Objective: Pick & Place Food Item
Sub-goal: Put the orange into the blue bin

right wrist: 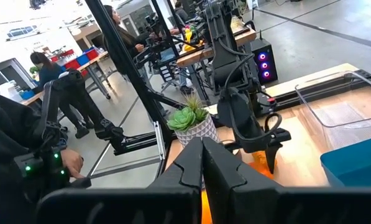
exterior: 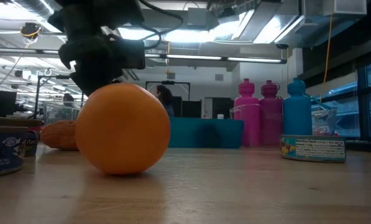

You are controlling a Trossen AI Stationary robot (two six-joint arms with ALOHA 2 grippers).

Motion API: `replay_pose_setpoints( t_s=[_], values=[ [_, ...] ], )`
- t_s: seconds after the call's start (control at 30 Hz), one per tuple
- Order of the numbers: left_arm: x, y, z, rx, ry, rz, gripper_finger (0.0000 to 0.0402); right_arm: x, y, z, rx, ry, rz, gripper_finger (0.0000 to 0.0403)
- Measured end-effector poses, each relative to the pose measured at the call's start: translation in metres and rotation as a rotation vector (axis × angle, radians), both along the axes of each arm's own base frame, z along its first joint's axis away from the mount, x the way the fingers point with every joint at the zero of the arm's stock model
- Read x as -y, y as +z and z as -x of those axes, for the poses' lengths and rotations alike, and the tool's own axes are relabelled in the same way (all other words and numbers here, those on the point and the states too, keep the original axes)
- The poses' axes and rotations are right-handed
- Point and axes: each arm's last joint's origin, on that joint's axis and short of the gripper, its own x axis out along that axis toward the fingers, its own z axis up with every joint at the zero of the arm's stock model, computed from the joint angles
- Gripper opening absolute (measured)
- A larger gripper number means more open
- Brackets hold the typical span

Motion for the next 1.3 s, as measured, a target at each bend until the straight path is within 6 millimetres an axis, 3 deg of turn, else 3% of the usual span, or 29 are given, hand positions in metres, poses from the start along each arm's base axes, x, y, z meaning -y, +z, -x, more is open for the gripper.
replay_pose_setpoints(
  t_s=[0.3, 0.57, 0.9, 1.13, 1.3],
  values=[
    [0.002, -0.016, -0.004, -0.069, -0.046, 0.032, 0.0325, 0.000, 0.000, 0.000, -0.005, 0.000, -0.007, 0.0009],
    [0.002, -0.018, -0.003, -0.077, -0.066, 0.026, 0.0228, 0.000, 0.000, 0.000, -0.005, -0.001, -0.007, 0.0009],
    [0.003, -0.018, -0.003, -0.077, -0.079, 0.059, 0.0228, 0.000, 0.000, 0.000, -0.006, -0.001, -0.009, 0.0009],
    [-0.003, 0.006, -0.007, -0.014, -0.077, 0.115, 0.0228, 0.000, 0.000, 0.000, -0.006, -0.001, -0.009, 0.0009],
    [-0.009, 0.041, -0.011, 0.106, -0.075, 0.131, 0.0227, 0.000, 0.000, 0.000, -0.006, -0.001, -0.009, 0.0009]
  ],
)
